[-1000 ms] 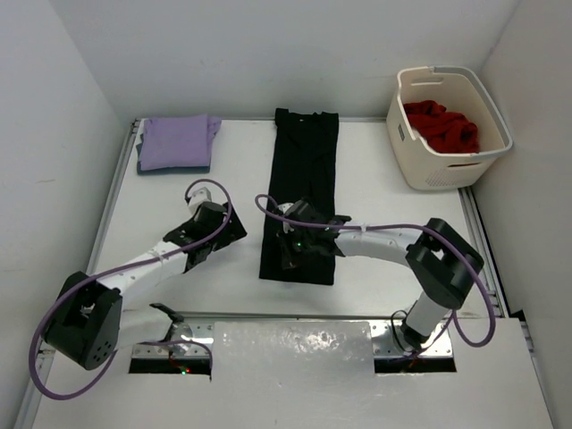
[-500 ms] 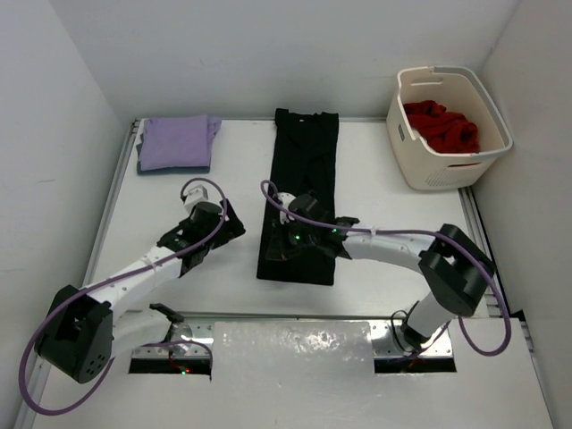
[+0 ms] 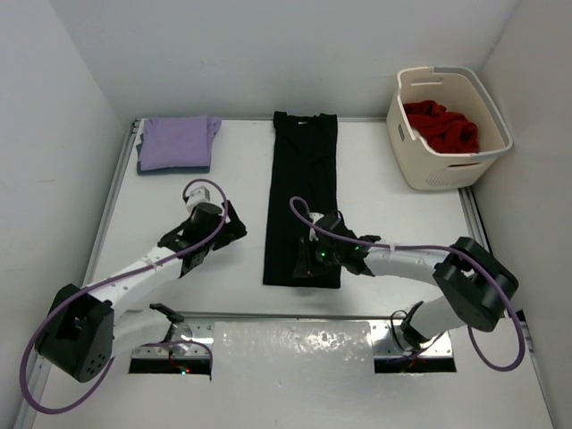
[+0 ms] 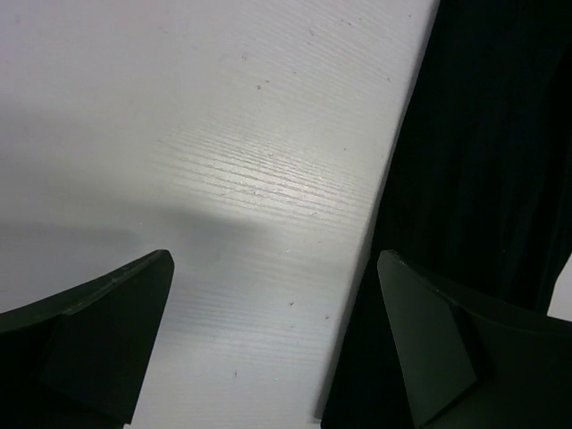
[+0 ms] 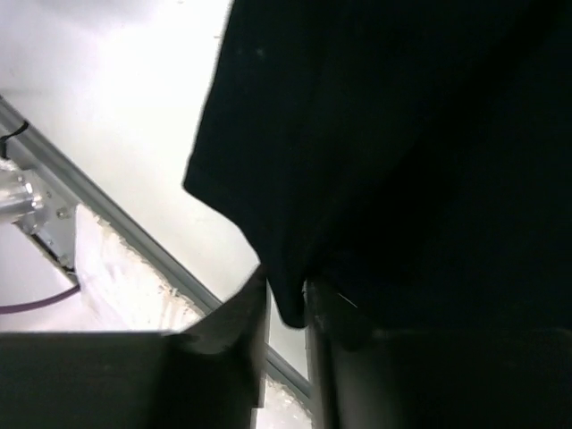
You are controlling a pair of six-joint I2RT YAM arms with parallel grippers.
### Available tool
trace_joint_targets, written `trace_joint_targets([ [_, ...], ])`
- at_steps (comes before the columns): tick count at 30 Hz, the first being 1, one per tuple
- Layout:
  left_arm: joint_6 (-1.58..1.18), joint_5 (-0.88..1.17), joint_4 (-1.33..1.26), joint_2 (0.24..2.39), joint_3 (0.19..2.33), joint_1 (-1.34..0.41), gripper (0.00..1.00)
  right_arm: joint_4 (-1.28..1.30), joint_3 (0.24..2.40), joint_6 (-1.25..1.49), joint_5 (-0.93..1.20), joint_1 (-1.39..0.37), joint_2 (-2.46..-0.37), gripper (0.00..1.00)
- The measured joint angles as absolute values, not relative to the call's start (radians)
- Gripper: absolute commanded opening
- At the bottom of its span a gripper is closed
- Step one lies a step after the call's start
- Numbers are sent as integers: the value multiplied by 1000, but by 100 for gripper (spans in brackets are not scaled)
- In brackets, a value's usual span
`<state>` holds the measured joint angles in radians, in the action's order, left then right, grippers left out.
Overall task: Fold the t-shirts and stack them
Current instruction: Grab the bottom of the folded rectangular tshirt with both arms
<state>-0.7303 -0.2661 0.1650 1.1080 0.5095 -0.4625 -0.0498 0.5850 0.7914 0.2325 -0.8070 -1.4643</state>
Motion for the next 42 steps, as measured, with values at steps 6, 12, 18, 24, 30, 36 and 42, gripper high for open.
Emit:
trace_joint_targets([
  [6, -729, -241, 156, 1113, 509, -463, 100, 68, 595, 767, 190, -806, -1428, 56],
  [12, -727, -226, 161, 1113, 509, -492, 100, 245, 632, 716, 95, -807, -1275, 99],
  [18, -723, -199, 177, 1113, 507, -622, 100, 319, 624, 655, 19, -806, -1138, 99],
  [24, -723, -105, 141, 1119, 406, -728, 98, 378, 501, 661, -54, -746, -1079, 99],
  [30, -731, -27, 0, 1160, 350, -742, 84, 321, 366, 683, -22, -652, -1072, 89],
  [36, -728, 4, -85, 1212, 345, -793, 69, 193, 337, 709, 42, -649, -1095, 70],
  [42, -738, 2, -113, 1267, 346, -837, 31, 119, 295, 741, 72, -643, -1094, 44],
])
